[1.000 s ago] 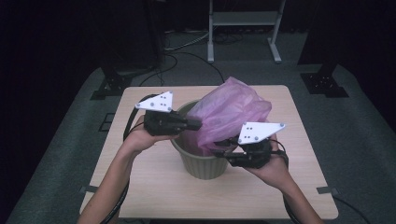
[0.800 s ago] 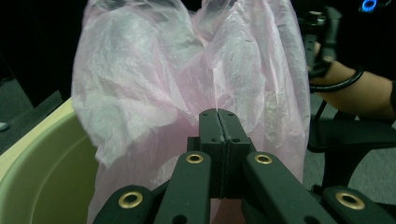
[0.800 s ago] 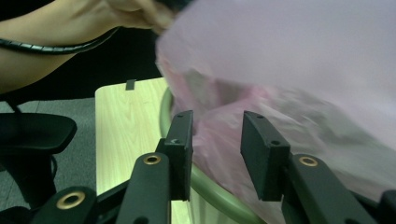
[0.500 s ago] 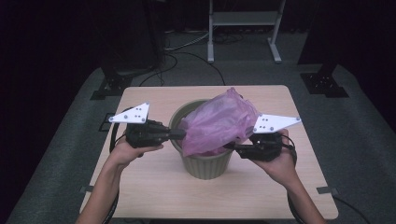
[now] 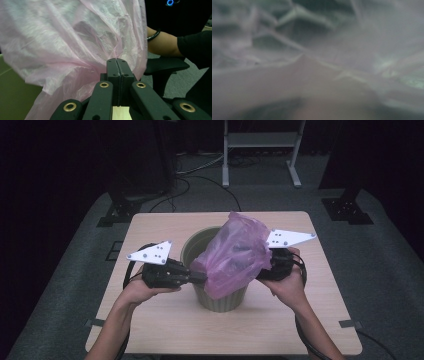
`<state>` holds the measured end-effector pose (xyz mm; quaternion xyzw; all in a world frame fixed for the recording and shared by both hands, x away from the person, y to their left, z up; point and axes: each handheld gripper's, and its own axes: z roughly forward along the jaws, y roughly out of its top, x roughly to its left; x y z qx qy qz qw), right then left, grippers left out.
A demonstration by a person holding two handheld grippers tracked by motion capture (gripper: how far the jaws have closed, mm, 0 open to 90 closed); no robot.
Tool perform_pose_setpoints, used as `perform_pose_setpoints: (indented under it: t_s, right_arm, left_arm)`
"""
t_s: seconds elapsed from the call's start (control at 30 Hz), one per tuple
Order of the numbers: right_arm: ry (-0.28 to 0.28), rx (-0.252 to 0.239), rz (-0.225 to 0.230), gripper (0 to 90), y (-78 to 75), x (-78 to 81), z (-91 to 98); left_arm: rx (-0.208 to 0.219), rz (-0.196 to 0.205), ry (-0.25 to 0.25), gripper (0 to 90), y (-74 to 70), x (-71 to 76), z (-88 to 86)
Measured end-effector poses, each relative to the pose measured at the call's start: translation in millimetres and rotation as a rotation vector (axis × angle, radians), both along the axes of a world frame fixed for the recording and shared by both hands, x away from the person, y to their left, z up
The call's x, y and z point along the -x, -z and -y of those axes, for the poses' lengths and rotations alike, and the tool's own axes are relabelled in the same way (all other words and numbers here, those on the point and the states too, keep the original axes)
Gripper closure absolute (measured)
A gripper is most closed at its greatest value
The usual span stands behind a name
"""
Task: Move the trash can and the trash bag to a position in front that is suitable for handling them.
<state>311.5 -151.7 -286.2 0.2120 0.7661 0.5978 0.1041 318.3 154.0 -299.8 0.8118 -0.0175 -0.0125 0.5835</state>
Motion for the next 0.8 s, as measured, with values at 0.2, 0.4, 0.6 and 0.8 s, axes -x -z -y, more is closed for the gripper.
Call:
perform_pose_setpoints:
  t_s: [0.2, 0.4, 0.6, 0.8]
  right_arm:
    - [-0.042, -0.034, -0.016, 70.5, -1.9, -4.0, -13.5]
    - [-0.075, -0.007, 0.007, 90.0, -5.9, -1.1, -22.5]
    - [-0.116, -0.017, 0.017, 90.0, -9.2, 3.4, -21.3]
    - [-0.157, 0.007, 0.032, 90.0, -9.3, 9.0, -28.1]
  left_arm:
    - [-0.018, -0.001, 0.012, 89.8, 1.3, 1.3, 10.4]
    - [-0.024, -0.002, -0.013, 88.5, 0.7, 0.0, 5.9]
    - [-0.021, -0.006, -0.037, 83.0, -2.8, 1.3, -4.8]
    - [-0.019, -0.008, -0.060, 75.9, -7.5, 1.9, -16.0]
